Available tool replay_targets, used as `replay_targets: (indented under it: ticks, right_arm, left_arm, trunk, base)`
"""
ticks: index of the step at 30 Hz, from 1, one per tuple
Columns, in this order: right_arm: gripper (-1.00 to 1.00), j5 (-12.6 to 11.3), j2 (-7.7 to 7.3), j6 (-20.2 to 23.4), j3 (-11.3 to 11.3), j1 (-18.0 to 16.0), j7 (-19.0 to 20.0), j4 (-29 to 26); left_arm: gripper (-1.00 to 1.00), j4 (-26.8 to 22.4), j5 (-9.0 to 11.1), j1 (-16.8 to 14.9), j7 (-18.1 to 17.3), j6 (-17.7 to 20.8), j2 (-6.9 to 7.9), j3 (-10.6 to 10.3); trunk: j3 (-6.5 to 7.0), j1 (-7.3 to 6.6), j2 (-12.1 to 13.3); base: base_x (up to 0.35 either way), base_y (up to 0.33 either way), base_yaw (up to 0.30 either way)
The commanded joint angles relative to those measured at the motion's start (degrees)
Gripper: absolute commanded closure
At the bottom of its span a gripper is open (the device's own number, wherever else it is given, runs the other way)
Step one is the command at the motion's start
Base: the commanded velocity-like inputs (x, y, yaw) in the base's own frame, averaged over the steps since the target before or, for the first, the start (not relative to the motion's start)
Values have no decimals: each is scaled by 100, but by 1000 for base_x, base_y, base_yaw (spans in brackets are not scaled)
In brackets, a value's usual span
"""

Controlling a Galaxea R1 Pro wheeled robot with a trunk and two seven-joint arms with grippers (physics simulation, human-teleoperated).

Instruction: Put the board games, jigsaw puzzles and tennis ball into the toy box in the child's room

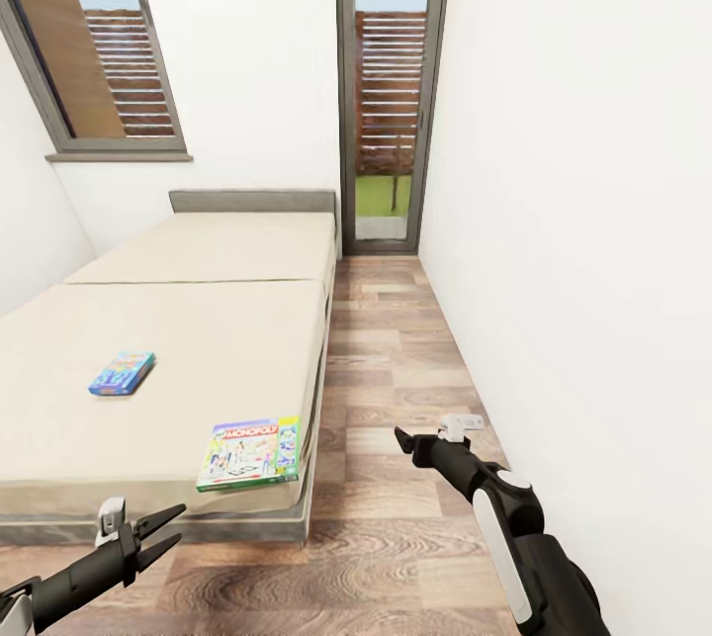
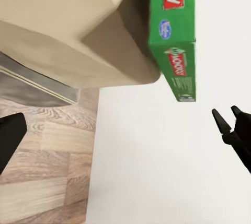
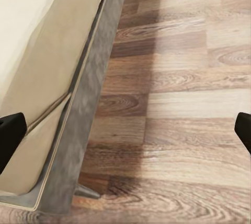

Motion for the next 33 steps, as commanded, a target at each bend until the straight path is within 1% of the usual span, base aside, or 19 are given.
replay_targets:
  ticks: [1, 6, 20, 27, 33]
  right_arm:
    - [-100, -21, 0, 51, -5, -3, 7, -6]
    - [-100, -20, 3, 139, -4, -3, 13, -3]
    - [-100, -20, -1, 175, -3, -6, 24, 3]
    - [-100, -20, 3, 176, -2, -7, 24, 3]
    - [-100, -14, 10, 176, 0, -9, 24, 3]
  left_arm:
    - [-100, 1, 9, -3, -26, 47, -3, 5]
    - [-100, 1, 9, -3, -46, 26, -13, -1]
    - [-100, -8, 14, -3, -75, 39, 1, 6]
    - [-100, -8, 17, -3, -77, 48, 14, 10]
    - [-100, -8, 17, -3, -77, 51, 13, 7]
  trunk:
    - [-24, 22, -44]
    - [-113, 131, -244]
    - [-113, 131, -244]
    - [-113, 131, -244]
    - [-113, 131, -244]
  base:
    - [0, 0, 0]
    - [0, 0, 0]
    - [0, -2, 0]
    - [0, -157, 0]
    - [0, -51, 0]
